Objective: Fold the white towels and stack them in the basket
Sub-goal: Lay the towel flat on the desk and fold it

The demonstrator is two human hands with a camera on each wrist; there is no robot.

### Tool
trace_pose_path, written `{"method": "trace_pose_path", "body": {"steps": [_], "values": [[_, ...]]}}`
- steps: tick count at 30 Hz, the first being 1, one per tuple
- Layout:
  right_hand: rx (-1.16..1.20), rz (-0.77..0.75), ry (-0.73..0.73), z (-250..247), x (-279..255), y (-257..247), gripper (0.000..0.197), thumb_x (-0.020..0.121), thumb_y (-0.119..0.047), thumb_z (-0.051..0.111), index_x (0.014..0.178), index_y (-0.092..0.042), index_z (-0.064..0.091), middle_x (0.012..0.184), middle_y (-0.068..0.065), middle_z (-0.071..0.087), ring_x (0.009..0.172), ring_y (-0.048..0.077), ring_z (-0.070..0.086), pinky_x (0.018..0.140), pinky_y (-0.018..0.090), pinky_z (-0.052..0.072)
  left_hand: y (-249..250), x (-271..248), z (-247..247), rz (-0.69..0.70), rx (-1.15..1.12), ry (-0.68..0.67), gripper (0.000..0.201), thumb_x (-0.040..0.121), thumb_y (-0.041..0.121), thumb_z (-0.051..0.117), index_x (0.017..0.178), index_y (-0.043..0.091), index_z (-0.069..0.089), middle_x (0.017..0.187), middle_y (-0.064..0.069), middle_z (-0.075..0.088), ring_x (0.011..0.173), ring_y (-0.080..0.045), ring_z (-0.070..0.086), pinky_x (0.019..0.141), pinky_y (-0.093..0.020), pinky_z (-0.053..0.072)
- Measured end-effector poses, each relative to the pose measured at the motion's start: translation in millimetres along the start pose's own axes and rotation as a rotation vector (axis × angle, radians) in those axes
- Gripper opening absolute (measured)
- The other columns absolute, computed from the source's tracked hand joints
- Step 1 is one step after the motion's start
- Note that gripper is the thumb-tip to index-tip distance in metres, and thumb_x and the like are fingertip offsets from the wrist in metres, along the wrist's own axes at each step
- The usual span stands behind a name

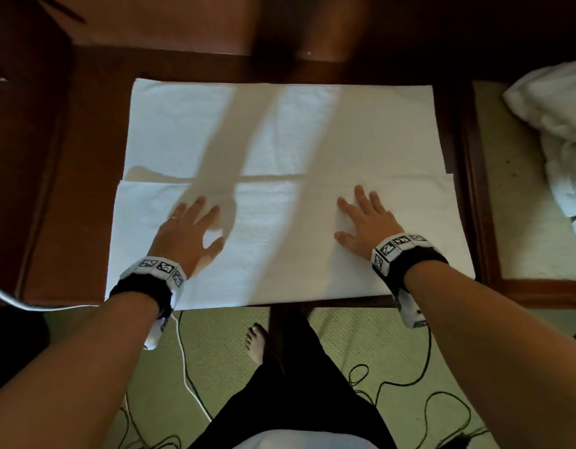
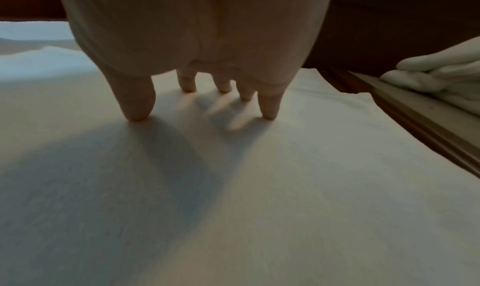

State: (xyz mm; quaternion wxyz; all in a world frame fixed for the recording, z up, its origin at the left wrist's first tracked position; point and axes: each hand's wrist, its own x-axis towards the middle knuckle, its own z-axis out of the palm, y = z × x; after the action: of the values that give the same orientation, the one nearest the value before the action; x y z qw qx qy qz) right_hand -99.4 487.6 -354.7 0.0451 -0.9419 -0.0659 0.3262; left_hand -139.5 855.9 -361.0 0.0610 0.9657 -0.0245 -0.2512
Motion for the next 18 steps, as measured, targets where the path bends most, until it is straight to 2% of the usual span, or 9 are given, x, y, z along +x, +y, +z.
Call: {"method": "trace_pose_path", "body": {"steps": [4,6,8,10,12,13,14,16,18], "values": [[0.058,0.017,-0.112,-1.6,-12.4,-5.0,0.081,0.094,-0.049,0.056,0.156,-0.038,0.005,0.163,-0.001,-0.021,0.151,0.03,-0.011,0.12,0.054,0.017,-2.1,-5.5,-11.4,-0.029,-0.05,-0.092,0.067,0.096,0.057,0.049,0.156,0.042,0.024,0.168,0.011,0.011,0.152,-0.027,0.017,0.119,-0.05,0.03],[0.063,0.023,-0.152,-8.8,-14.3,-8.3,0.08,0.094,-0.047,0.057,0.156,-0.038,0.008,0.164,-0.001,-0.018,0.152,0.03,-0.007,0.121,0.05,0.017,1.9,-1.2,-24.7,-0.043,-0.042,-0.133,0.065,0.096,0.06,0.047,0.155,0.041,0.028,0.166,0.01,0.017,0.15,-0.026,0.025,0.117,-0.048,0.033],[0.05,0.027,-0.152,-19.9,-10.5,-10.1,0.072,0.095,-0.046,0.056,0.155,-0.037,0.018,0.165,-0.002,-0.01,0.152,0.028,0.003,0.12,0.045,0.019,9.1,7.0,-42.4,-0.064,-0.027,-0.148,0.061,0.097,0.059,0.048,0.151,0.035,0.039,0.162,0.007,0.029,0.143,-0.025,0.037,0.113,-0.044,0.037],[0.017,0.045,-0.108,-33.1,-2.2,-5.8,0.058,0.097,-0.047,0.052,0.151,-0.033,0.035,0.165,-0.002,0.012,0.149,0.025,0.023,0.118,0.04,0.025,16.2,18.9,-60.1,-0.088,-0.028,-0.176,0.058,0.098,0.057,0.048,0.15,0.03,0.042,0.158,0.004,0.036,0.141,-0.024,0.041,0.112,-0.042,0.038],[0.004,0.072,-0.029,-50.9,10.6,2.9,0.042,0.098,-0.045,0.05,0.135,-0.027,0.057,0.15,0.001,0.046,0.132,0.026,0.047,0.109,0.038,0.039,20.1,35.8,-76.8,-0.096,-0.052,-0.166,0.056,0.099,0.056,0.048,0.148,0.03,0.044,0.153,0.004,0.045,0.138,-0.023,0.044,0.11,-0.043,0.04],[0.019,0.08,0.011,-60.7,19.0,6.7,0.035,0.097,-0.043,0.051,0.122,-0.023,0.066,0.134,0.004,0.06,0.12,0.028,0.057,0.101,0.037,0.046,20.5,45.8,-85.3,-0.105,-0.071,-0.144,0.053,0.099,0.054,0.049,0.146,0.03,0.046,0.149,0.003,0.05,0.135,-0.023,0.048,0.108,-0.042,0.042],[0.038,0.074,0.045,-70.5,28.1,10.0,0.029,0.097,-0.04,0.051,0.108,-0.02,0.07,0.118,0.007,0.068,0.108,0.03,0.062,0.092,0.036,0.05,20.8,56.9,-94.0,-0.115,-0.089,-0.117,0.051,0.099,0.052,0.051,0.143,0.029,0.049,0.144,0.003,0.055,0.131,-0.024,0.051,0.105,-0.041,0.044],[0.062,0.063,0.097,-90.0,49.1,16.6,0.026,0.097,-0.034,0.05,0.092,-0.017,0.068,0.098,0.008,0.068,0.095,0.032,0.064,0.082,0.035,0.052,22.3,80.0,-110.8,-0.13,-0.119,-0.074,0.047,0.098,0.049,0.054,0.14,0.028,0.053,0.136,0.002,0.06,0.125,-0.024,0.054,0.1,-0.04,0.045],[0.091,0.073,0.185,-107.1,73.6,24.6,0.023,0.097,-0.029,0.05,0.102,-0.018,0.069,0.103,0.008,0.068,0.094,0.031,0.063,0.083,0.036,0.053,22.3,107.5,-124.7,-0.138,-0.128,-0.034,0.046,0.099,0.047,0.054,0.14,0.027,0.053,0.135,0.002,0.06,0.126,-0.024,0.053,0.099,-0.041,0.045]]}}
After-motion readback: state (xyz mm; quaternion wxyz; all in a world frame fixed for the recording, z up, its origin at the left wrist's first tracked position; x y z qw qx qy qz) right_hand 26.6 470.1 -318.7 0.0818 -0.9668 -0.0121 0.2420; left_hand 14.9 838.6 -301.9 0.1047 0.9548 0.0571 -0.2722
